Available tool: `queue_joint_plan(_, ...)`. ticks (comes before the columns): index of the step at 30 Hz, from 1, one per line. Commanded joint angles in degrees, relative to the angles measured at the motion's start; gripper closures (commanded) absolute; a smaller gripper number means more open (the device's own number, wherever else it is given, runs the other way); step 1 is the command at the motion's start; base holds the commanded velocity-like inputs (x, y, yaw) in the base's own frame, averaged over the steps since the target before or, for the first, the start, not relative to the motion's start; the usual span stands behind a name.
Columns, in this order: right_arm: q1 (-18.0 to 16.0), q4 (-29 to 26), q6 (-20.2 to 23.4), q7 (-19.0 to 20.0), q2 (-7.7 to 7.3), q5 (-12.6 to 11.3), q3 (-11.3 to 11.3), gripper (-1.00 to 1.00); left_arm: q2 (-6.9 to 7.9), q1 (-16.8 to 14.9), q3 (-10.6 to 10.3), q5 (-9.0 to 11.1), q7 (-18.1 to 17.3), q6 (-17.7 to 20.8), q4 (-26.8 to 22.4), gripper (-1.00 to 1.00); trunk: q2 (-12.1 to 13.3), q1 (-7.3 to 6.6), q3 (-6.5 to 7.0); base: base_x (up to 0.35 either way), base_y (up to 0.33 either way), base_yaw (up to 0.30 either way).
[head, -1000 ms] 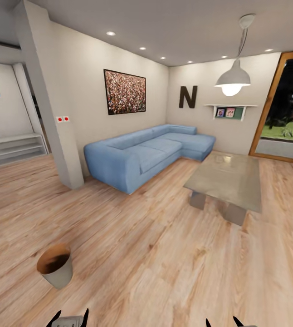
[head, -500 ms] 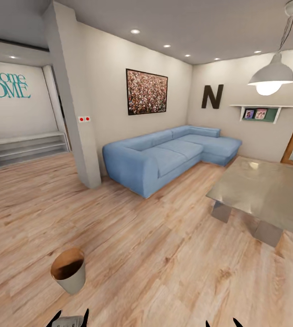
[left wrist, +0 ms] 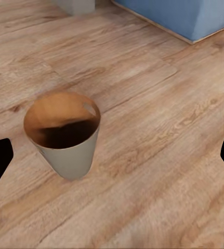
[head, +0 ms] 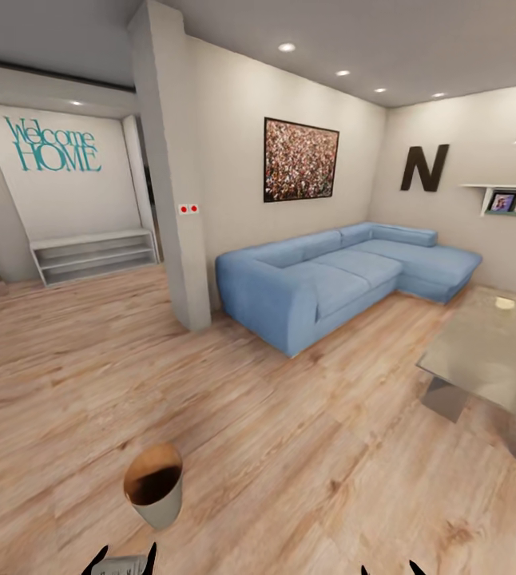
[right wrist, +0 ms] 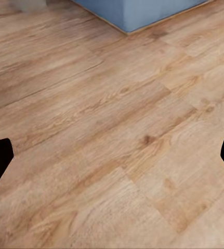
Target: Put the three can of soda from the living room inside the tash can in the kitchen.
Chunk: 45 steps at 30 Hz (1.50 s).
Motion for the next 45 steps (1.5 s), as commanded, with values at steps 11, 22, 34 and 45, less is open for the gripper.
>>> queue_joint_plan(11, 0.0, 0.08, 0.0, 0.0, 0.05, 0.14, 0.15, -1.0, 0.0, 0.0, 0.0, 0.0, 0.0, -0.01, 0.01, -1.0, 0.0, 0.0, -0.68, 0.253, 0.141, 0.185)
queue_joint_plan(22, 0.0, 0.08, 0.0, 0.0, 0.05, -0.06, 0.16, -1.0, 0.0, 0.0, 0.02, -0.12, 0.01, -0.01, 0.01, -1.0, 0.0, 0.0, -1.41, 0.035, 0.016, 0.175)
queue_joint_plan(34, -0.41, 0.03, 0.08, -0.1, 0.22, -0.37, 0.19, -1.0, 0.0, 0.0, 0.1, -0.04, 0.01, -0.05, -0.07, -1.0, 0.0, 0.0, -2.27, 0.001, 0.001, 0.156)
queue_joint_plan(45, -0.61, -0.01, 0.17, -1.71, 0.23, -0.38, 0.22, -1.0, 0.0, 0.0, 0.13, -0.07, -0.06, -0.03, 0.02, -1.0, 0.0, 0.0, -3.09, 0.0, 0.0, 0.142)
